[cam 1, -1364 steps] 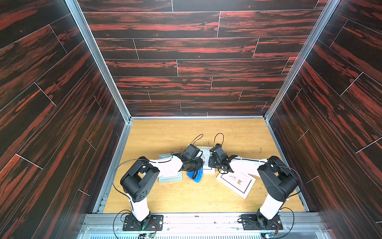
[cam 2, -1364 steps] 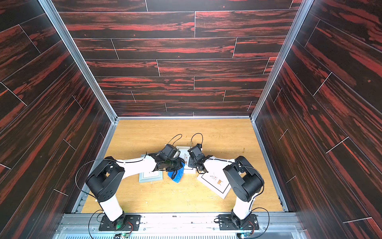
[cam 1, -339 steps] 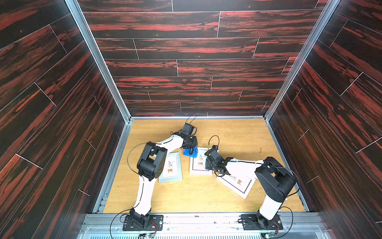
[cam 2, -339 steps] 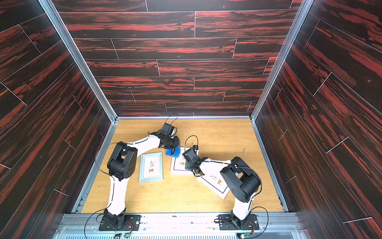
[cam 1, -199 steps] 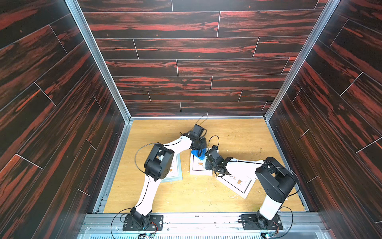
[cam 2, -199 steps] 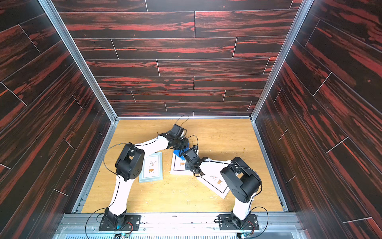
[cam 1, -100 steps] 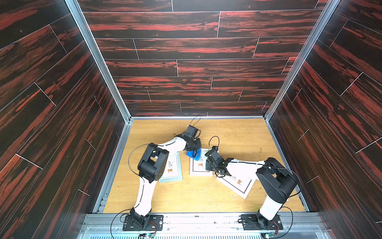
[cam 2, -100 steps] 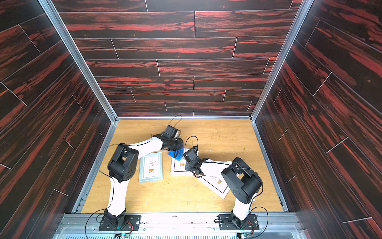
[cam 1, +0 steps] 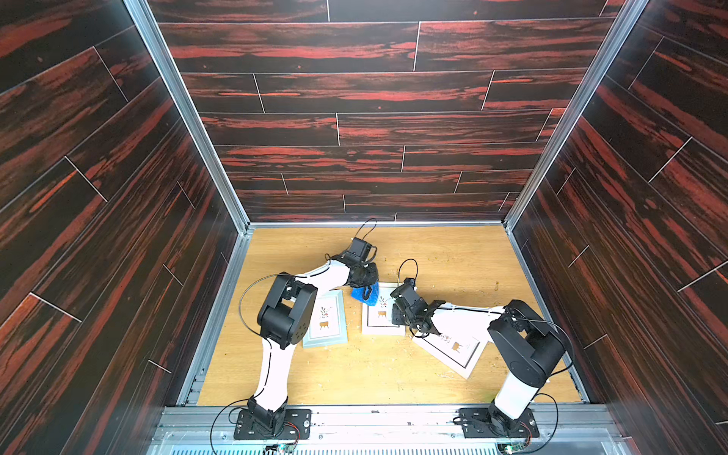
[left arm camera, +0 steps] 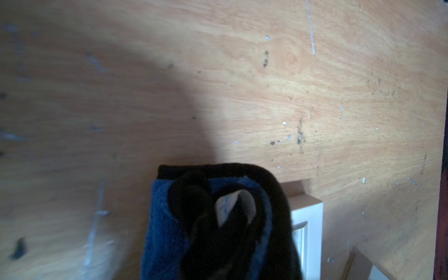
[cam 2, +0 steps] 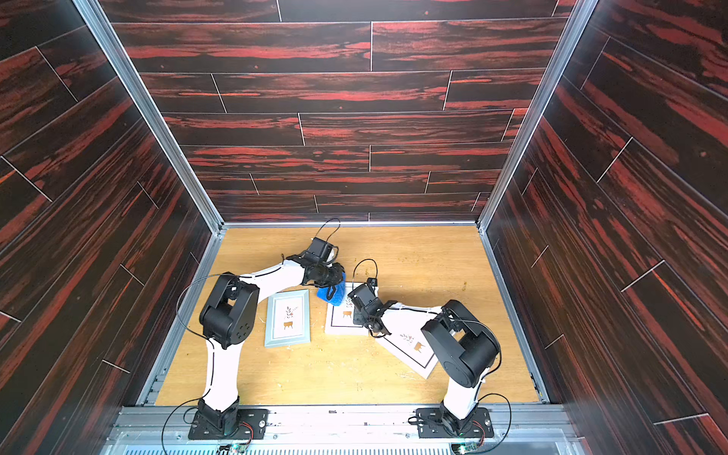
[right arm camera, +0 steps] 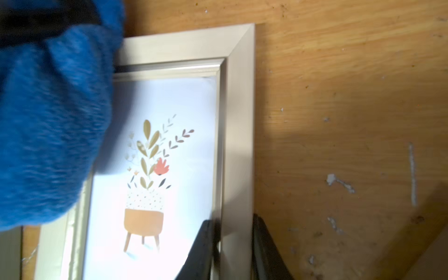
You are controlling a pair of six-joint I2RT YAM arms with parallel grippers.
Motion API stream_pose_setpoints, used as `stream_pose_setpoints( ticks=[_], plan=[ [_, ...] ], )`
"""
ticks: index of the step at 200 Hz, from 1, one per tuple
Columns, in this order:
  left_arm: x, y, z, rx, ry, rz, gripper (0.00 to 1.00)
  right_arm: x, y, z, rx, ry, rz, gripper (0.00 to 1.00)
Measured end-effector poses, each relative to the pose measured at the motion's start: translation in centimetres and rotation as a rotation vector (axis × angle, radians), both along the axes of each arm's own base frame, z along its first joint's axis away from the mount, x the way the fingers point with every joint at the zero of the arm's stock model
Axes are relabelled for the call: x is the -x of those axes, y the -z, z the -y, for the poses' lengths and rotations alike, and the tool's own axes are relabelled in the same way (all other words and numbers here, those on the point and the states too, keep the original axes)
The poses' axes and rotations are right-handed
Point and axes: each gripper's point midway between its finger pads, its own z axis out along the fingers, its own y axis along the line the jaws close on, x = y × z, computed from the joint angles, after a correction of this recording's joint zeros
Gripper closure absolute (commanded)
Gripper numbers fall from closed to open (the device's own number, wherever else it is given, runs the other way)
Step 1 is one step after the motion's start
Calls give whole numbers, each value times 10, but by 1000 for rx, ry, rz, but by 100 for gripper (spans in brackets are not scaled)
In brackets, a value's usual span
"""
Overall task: Wipe the picture frame with a cloth
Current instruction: Wipe the dirt from the picture frame.
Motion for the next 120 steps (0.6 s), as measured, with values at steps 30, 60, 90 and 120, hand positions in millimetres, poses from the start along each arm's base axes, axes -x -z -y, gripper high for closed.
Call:
stream_pose_setpoints(
  ticks=[30, 60, 90, 120],
  plan=[
    [18, 1, 46, -2, 92, 21, 100, 0, 0, 0, 1, 1, 0, 87],
    [40, 7, 13, -7, 79, -20, 100, 0, 0, 1, 0, 0, 4, 81],
    [45, -22, -70, 15, -73, 42, 100, 3, -2, 5, 10, -15, 0, 66],
    [57, -73, -79, 148, -103, 214, 100, 1, -11, 20, 22, -16, -1, 51]
  ],
)
